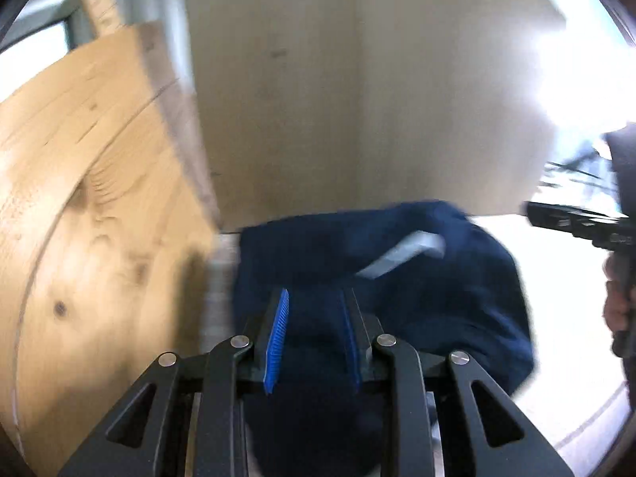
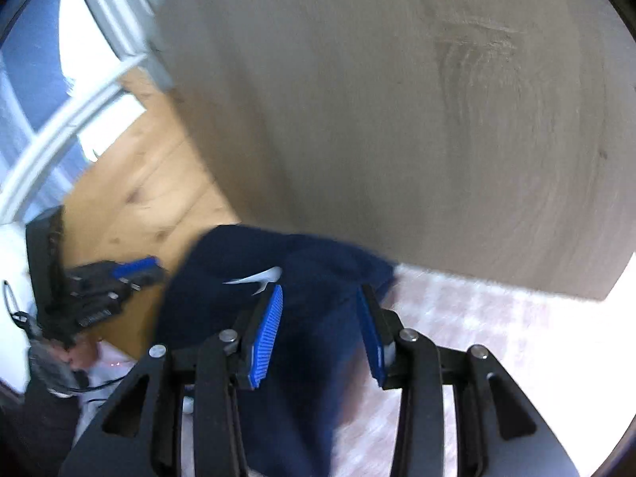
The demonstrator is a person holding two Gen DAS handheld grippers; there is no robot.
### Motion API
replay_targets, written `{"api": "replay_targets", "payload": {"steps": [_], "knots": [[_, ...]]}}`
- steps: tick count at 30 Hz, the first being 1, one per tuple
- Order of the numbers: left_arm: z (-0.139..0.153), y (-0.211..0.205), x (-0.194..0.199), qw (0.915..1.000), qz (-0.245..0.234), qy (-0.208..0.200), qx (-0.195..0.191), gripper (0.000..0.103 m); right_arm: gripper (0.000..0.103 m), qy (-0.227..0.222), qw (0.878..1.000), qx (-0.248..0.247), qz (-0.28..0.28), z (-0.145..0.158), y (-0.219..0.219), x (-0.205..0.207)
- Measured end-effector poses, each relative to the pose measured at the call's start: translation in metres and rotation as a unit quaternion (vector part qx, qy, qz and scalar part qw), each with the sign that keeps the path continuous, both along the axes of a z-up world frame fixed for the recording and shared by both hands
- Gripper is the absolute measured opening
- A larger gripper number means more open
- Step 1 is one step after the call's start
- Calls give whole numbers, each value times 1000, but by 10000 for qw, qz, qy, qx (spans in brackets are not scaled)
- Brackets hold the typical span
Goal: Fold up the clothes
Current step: 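Lift the folded sweatshirt with both grippers and carry it toward the wooden board, then lower the folded sweatshirt onto the rug and open both grippers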
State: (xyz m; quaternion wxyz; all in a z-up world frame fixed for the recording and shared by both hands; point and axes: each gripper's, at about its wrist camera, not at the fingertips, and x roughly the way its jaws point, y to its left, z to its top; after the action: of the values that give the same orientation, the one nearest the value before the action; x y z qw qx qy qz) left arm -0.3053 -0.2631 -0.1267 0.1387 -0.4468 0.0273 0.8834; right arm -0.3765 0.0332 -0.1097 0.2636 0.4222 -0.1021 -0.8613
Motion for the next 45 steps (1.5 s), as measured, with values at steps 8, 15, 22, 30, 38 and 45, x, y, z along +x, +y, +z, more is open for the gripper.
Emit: {"api": "replay_targets", "payload": {"steps": [8,15,22,30,38,45], "knots": [[-73,69,48,9883,-1210,-804,-475,22,38,-1236,9914,79,412,-65,-1,64],[-29,104,53,9871,-1594,-142,-22,21,38,-464,9983,-257,-231,-12,43,29],[-82,157,33,9757,-2111,-583,-81,20,38,-1185,9909,-253,-591,-59,45,-42],[-112,178,29,9669,-2452,-648,-296,20,11,-837,9944,-256,-594,-68,16,-75],[-88,152,30,9775,-2015,-513,356,24,9,70,9966,478,-661,-29,20,-42],[-65,60,-4,9997,-186,140,-45,24,17,20,9994,337,16,-24,-4,20]]}}
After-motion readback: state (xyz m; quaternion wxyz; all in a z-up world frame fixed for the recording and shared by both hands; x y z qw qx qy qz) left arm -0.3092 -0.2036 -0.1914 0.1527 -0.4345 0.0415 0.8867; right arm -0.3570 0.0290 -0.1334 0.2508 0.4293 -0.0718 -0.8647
